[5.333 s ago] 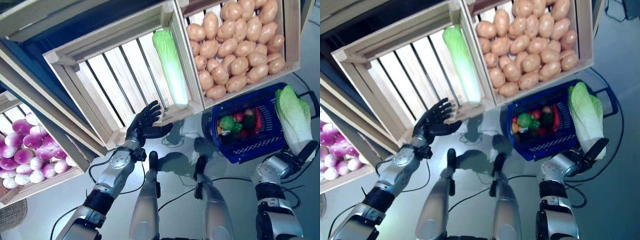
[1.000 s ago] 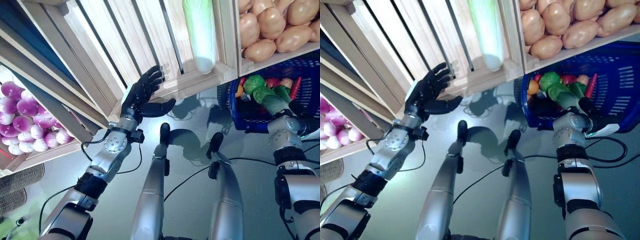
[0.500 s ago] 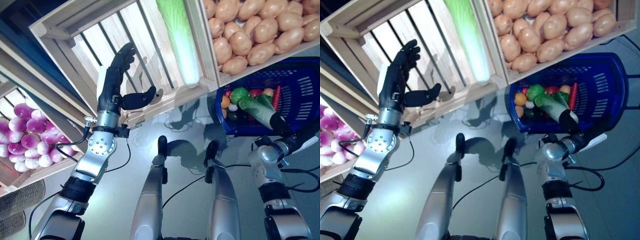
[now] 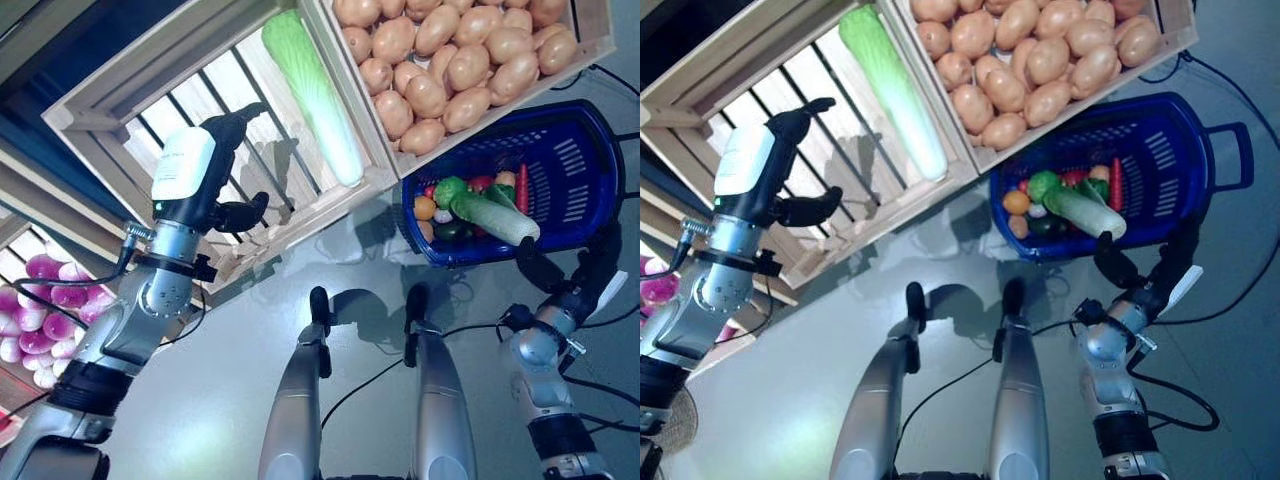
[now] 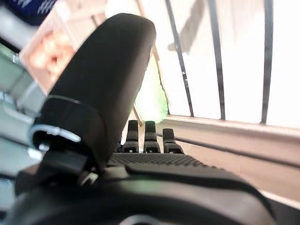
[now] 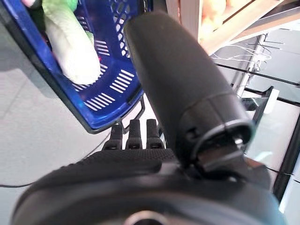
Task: Put vegetables into the basket
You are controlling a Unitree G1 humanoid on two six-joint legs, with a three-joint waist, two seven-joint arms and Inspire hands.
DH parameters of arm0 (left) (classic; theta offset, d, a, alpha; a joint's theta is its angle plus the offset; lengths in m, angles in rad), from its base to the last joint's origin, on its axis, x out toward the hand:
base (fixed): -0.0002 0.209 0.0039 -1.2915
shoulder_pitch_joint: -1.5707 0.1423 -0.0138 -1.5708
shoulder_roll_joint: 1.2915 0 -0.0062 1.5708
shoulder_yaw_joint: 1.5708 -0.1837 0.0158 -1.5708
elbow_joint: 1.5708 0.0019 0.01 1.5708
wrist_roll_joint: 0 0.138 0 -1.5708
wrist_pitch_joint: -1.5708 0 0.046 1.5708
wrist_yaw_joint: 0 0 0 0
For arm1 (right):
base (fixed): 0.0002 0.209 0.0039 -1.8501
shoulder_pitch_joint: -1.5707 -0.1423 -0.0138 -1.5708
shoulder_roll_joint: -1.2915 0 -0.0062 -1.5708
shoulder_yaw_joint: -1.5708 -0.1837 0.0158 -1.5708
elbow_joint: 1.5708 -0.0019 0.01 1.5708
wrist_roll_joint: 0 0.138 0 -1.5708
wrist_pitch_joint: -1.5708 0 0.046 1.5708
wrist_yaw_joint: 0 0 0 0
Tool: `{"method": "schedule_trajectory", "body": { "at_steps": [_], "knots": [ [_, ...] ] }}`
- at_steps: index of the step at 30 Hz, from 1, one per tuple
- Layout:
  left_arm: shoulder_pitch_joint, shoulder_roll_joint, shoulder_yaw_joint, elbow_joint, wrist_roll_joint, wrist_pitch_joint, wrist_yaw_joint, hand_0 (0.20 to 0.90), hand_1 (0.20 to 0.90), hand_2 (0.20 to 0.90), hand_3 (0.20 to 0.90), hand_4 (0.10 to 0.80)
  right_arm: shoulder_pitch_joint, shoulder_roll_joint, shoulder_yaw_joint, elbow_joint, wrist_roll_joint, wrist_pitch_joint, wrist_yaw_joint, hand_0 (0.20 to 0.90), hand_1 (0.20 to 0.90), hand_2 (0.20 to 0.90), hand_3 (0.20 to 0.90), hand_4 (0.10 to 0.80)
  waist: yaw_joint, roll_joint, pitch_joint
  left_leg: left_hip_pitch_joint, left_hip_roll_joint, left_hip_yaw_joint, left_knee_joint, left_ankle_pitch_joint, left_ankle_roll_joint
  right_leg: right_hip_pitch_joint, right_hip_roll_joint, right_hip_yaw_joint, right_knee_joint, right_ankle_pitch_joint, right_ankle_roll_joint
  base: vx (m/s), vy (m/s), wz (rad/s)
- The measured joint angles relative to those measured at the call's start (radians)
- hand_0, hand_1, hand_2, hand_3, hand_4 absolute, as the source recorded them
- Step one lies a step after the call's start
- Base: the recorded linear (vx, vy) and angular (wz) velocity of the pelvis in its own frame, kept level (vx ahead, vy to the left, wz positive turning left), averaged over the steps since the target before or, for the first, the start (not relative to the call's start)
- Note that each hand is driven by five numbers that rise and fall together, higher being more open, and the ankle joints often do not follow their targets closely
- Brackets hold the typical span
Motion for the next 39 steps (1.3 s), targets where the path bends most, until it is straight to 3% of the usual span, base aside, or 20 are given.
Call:
{"method": "schedule_trajectory", "body": {
  "at_steps": [8,22,28,39],
  "knots": [
    [-0.149,0.119,-0.151,0.073,0.233,0.086,0.060,0.900,0.900,0.900,0.900,0.800,-0.010,-0.071,0.026,-0.002,0.002,0.000,0.037,0.900,0.900,0.900,0.900,0.800,-0.022,0.015,0.001,-0.001,0.004,0.022,-0.005,-0.002,-0.008,-0.021,0.003,0.016,0.019,-0.001,-0.003,0.014,0.070,-0.06],
    [-0.315,0.130,-0.385,0.338,0.519,0.168,0.297,0.900,0.900,0.900,0.900,0.800,-0.036,-0.118,0.060,-0.001,0.009,0.000,0.059,0.900,0.900,0.900,0.900,0.800,-0.061,0.025,0.000,0.015,0.016,0.049,-0.004,-0.011,-0.021,-0.046,0.014,0.039,0.059,-0.026,-0.020,0.018,0.057,-0.05],
    [-0.320,0.128,-0.401,0.457,0.566,0.192,0.334,0.900,0.900,0.900,0.900,0.800,-0.042,-0.121,0.062,-0.005,0.009,0.000,0.059,0.900,0.900,0.900,0.900,0.800,-0.099,0.025,0.000,0.015,0.019,0.059,-0.003,-0.012,-0.022,-0.060,0.017,0.048,0.072,-0.031,-0.026,0.014,0.046,-0.04],
    [-0.375,0.105,-0.433,0.577,0.605,0.202,0.336,0.900,0.900,0.900,0.900,0.800,-0.046,-0.152,0.063,-0.040,0.009,0.006,0.059,0.900,0.900,0.900,0.900,0.800,-0.104,0.025,0.000,-0.002,0.033,0.072,-0.002,-0.015,-0.031,-0.096,0.031,0.052,0.090,-0.036,-0.034,-0.004,0.018,-0.04]
  ]
}}
